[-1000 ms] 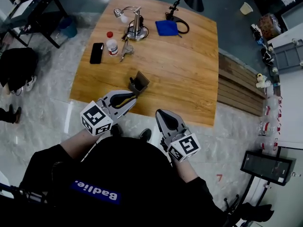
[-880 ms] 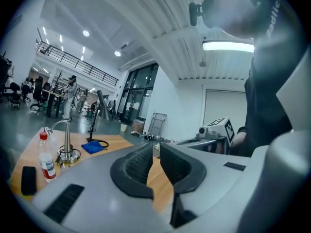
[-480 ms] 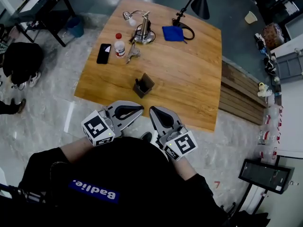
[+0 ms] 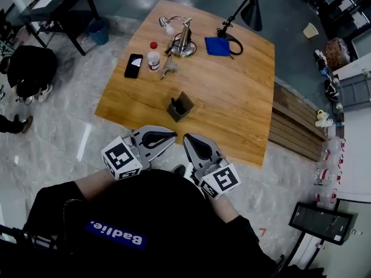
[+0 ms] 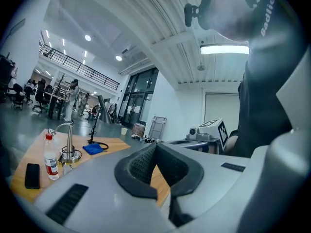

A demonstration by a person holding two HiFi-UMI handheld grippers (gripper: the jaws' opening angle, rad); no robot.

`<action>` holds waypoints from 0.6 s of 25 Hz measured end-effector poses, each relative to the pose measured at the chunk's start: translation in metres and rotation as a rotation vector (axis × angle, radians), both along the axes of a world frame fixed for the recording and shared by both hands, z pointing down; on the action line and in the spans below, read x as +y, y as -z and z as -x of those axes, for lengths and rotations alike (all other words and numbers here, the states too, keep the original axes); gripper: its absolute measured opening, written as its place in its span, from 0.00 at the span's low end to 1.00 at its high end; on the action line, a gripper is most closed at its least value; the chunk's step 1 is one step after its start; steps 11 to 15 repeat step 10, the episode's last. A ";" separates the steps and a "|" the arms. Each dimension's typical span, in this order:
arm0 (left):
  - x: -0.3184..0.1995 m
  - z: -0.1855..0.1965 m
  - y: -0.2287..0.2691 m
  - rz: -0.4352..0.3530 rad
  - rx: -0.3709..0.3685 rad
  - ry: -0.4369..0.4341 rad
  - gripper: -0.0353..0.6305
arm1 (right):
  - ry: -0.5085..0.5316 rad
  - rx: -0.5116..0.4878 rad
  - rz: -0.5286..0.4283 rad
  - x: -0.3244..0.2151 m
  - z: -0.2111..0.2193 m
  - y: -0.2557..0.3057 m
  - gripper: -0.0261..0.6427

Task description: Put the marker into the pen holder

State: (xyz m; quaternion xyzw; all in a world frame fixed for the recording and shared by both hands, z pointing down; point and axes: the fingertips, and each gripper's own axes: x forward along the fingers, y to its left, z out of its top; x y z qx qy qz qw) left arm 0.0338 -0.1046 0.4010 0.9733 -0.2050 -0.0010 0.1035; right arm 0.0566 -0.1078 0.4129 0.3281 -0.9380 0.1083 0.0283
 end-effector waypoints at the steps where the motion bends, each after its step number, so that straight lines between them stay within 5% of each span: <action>1: 0.000 0.001 0.000 -0.001 0.000 0.003 0.07 | 0.001 0.000 -0.001 0.000 0.001 0.000 0.05; 15: 0.009 0.008 0.003 -0.001 -0.001 0.012 0.07 | 0.003 0.001 -0.002 0.010 0.005 0.004 0.05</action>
